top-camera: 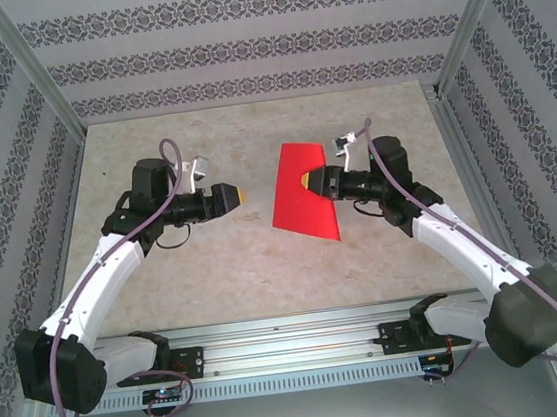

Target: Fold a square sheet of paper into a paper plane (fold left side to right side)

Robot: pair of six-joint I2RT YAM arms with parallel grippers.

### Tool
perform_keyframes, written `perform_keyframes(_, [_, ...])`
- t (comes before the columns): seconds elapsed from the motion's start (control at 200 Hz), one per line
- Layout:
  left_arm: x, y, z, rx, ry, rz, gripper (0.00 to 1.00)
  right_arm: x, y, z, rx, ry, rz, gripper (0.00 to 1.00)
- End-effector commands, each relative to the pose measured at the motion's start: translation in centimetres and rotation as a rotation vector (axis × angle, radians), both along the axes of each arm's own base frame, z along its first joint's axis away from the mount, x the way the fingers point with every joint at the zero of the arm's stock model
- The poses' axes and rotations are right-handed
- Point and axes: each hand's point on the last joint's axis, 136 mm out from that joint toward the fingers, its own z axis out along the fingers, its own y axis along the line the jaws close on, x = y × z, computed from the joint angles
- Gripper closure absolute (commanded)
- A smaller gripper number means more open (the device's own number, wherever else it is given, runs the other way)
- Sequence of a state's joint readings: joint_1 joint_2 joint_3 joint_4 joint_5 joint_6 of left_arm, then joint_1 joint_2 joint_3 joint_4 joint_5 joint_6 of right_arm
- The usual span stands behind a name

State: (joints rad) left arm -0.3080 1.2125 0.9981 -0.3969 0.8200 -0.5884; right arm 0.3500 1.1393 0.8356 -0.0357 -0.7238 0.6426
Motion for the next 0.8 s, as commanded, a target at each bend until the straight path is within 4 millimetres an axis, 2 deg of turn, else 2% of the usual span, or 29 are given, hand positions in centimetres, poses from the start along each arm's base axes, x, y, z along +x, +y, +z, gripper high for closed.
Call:
perform_keyframes(0.0, [-0.1, -2.1, 5.5, -0.157, -0.145, -0.155, 0.18, -2.7, 0.6, 4.7, 0.092, -0.13, 0.169, 0.74])
perform_keyframes(0.18, [-0.9, -4.1, 8.6, -0.211, -0.241, -0.273, 0.15, -4.2, 1.3, 8.5, 0.155, -0.188, 0.255, 0.75])
perform_keyframes(0.295, [-0.7, -4.9, 8.4, -0.18, -0.239, -0.294, 0.14, -4.7, 1.7, 10.1, 0.188, -0.215, 0.279, 0.75])
perform_keyframes(0.485, [-0.7, -5.9, 7.7, -0.187, -0.224, -0.319, 0.14, -5.6, 2.5, 11.3, 0.212, -0.225, 0.316, 0.75])
perform_keyframes(0.609, [-1.6, -6.7, 8.5, -0.217, -0.25, -0.364, 0.15, -6.0, 2.9, 12.0, 0.237, -0.233, 0.336, 0.76])
perform_keyframes(0.724, [-2.6, -7.3, 9.6, -0.247, -0.287, -0.403, 0.23, -6.0, 3.0, 12.4, 0.246, -0.238, 0.337, 0.76])
perform_keyframes(0.794, [-3.0, -7.3, 10.2, -0.259, -0.306, -0.409, 0.38, -5.9, 2.9, 12.4, 0.246, -0.243, 0.328, 0.75])
